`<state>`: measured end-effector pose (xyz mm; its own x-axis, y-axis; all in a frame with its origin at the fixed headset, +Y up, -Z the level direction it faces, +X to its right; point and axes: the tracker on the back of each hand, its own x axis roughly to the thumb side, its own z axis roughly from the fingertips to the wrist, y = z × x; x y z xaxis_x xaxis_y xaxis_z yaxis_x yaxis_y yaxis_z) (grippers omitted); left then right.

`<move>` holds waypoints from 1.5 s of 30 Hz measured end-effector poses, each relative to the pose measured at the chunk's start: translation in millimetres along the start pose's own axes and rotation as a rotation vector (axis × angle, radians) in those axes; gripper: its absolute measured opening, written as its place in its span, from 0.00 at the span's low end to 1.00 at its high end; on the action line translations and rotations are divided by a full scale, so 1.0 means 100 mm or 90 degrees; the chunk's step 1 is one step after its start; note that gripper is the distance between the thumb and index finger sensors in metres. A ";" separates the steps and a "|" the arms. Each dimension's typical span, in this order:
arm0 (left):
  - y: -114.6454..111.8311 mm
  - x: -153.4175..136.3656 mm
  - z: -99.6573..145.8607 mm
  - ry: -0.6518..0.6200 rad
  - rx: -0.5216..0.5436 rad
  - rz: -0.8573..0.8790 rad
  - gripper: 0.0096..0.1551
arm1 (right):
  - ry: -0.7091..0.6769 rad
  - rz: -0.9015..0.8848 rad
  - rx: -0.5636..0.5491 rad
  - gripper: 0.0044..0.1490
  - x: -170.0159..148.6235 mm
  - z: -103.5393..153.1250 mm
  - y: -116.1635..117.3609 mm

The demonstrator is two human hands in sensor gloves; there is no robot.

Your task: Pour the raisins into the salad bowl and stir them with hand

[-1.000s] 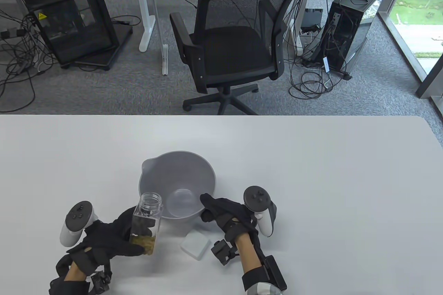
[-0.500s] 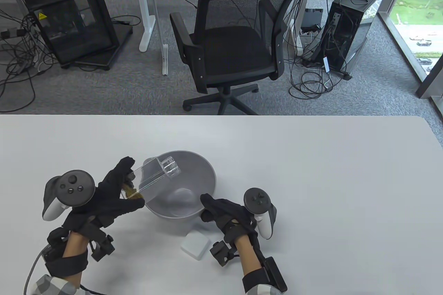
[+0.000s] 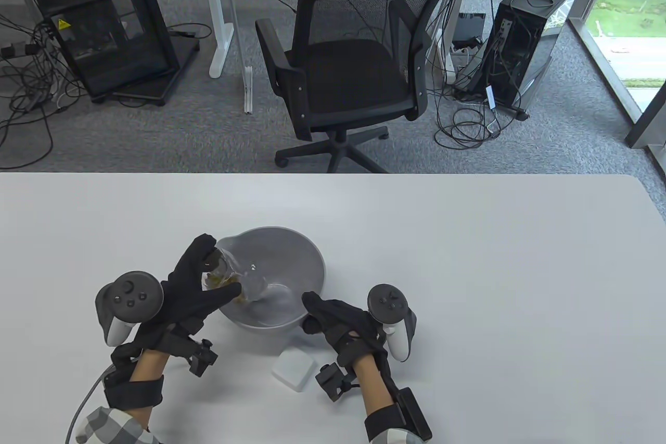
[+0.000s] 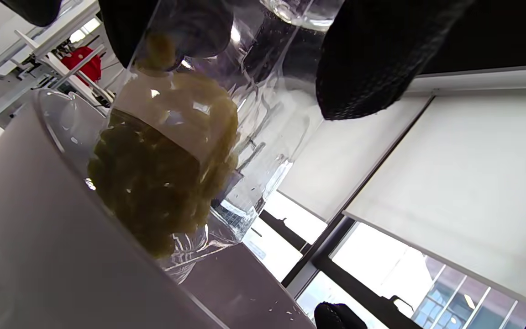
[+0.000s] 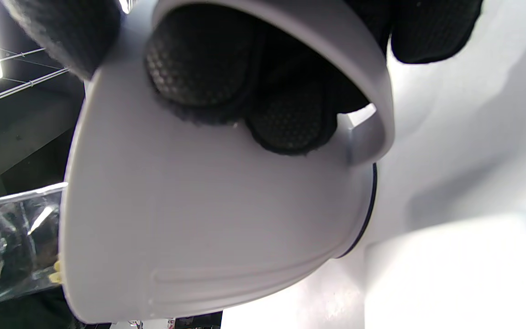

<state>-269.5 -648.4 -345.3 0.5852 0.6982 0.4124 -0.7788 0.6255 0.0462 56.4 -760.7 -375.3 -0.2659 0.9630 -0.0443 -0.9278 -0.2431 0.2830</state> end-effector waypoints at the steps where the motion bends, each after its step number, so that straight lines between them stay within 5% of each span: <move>1: -0.01 0.00 -0.01 -0.001 -0.003 0.004 0.62 | 0.000 -0.001 0.000 0.36 0.00 0.00 0.00; 7: -0.16 0.04 -0.08 -0.015 -0.016 0.008 0.61 | 0.000 0.002 -0.001 0.36 0.00 0.00 0.00; 23: -0.28 0.33 -0.24 -0.038 -0.079 -0.260 0.58 | 0.001 0.000 0.002 0.37 0.00 -0.01 0.01; 35: -0.09 0.31 -0.23 -0.050 0.007 -0.222 0.53 | 0.001 -0.001 0.004 0.37 0.00 -0.01 0.01; 45: -0.04 0.25 -0.28 0.019 -0.012 -0.220 0.52 | 0.001 -0.006 0.004 0.37 -0.01 -0.01 0.02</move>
<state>-244.7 -623.5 -360.8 0.8206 0.4530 0.3484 -0.5286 0.8334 0.1615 54.8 -761.9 -375.5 -0.2578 0.9650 -0.0487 -0.9284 -0.2334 0.2891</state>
